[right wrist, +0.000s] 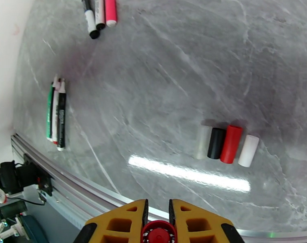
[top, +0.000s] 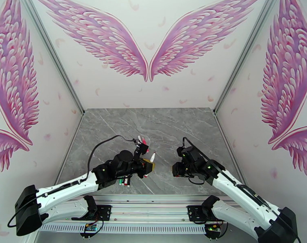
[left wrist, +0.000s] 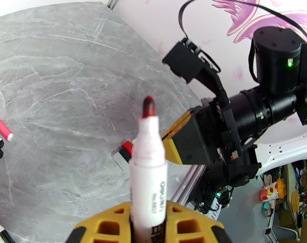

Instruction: Open the pen caps

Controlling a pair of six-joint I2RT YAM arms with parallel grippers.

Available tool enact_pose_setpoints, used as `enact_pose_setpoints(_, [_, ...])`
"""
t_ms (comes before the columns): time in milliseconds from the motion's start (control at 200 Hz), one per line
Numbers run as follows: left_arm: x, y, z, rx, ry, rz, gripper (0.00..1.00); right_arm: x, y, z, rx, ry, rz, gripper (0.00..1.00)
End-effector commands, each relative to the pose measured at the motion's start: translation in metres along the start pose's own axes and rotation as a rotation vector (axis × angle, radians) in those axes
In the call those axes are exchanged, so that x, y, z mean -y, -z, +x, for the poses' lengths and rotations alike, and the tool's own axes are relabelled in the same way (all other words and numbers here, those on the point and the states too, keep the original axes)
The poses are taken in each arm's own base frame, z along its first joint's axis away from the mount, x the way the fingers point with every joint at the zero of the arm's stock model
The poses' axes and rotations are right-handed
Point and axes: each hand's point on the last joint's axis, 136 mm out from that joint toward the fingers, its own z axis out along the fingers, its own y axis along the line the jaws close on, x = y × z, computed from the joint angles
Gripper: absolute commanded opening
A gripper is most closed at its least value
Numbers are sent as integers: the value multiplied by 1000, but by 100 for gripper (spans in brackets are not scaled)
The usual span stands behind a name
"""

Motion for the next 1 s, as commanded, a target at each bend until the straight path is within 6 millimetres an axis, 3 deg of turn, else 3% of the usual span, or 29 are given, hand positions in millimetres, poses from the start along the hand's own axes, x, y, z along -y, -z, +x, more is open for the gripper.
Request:
enact_pose_setpoints(0, [-7, 10, -7, 27, -10, -47, 6, 14, -4, 10, -34, 48, 76, 10])
enact_pose_setpoints(665, [-10, 39, 16, -137, -121, -45, 7, 18, -50, 45, -98, -13, 50, 10])
enact_pose_setpoints(994, [-8, 34, 14, -123, -104, -15, 8, 18, -66, 55, -157, -23, 106, 11])
